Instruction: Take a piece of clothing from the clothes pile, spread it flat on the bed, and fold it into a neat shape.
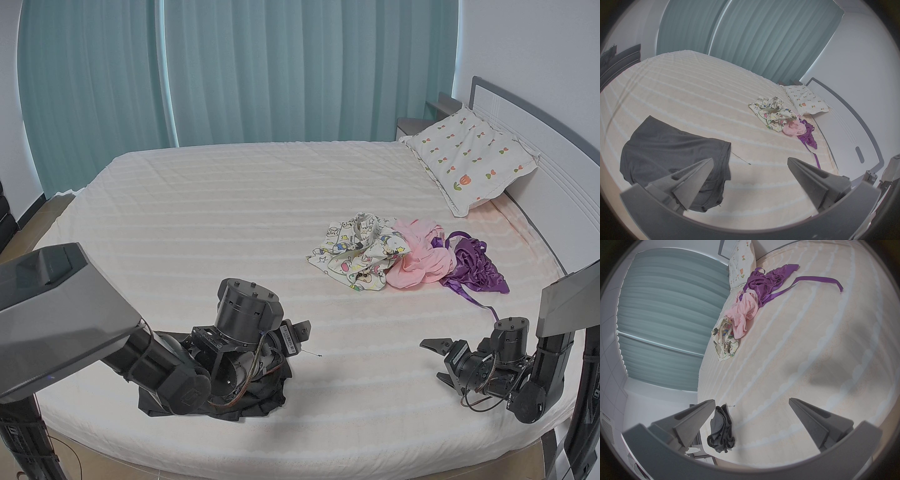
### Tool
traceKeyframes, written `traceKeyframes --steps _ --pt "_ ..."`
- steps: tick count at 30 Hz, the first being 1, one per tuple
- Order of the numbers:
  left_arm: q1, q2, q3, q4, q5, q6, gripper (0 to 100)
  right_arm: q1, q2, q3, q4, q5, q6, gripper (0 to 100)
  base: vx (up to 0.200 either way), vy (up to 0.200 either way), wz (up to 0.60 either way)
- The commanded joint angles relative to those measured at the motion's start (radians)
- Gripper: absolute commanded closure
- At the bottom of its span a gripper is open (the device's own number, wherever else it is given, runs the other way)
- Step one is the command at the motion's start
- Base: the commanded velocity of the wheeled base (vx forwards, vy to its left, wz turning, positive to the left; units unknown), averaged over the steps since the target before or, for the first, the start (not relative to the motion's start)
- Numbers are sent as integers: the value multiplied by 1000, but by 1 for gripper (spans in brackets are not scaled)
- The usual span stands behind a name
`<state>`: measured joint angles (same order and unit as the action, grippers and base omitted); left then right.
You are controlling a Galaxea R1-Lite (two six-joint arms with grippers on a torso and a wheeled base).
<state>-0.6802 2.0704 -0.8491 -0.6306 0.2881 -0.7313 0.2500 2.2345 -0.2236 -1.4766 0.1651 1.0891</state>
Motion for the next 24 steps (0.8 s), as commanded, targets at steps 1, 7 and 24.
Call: traceKeyframes --steps 1,7,24 --pt "-1 -6 2 -18 0 0 0 0 1 0 -1 1 0 0 0 0 0" --pt "5 -15 47 -32 2 -2 0 0 1 1 -1 1 0 0 0 0 0" --pt "123 -177 332 -72 -112 -188 0 0 -1 17 -1 1 -2 0 -59 0 0"
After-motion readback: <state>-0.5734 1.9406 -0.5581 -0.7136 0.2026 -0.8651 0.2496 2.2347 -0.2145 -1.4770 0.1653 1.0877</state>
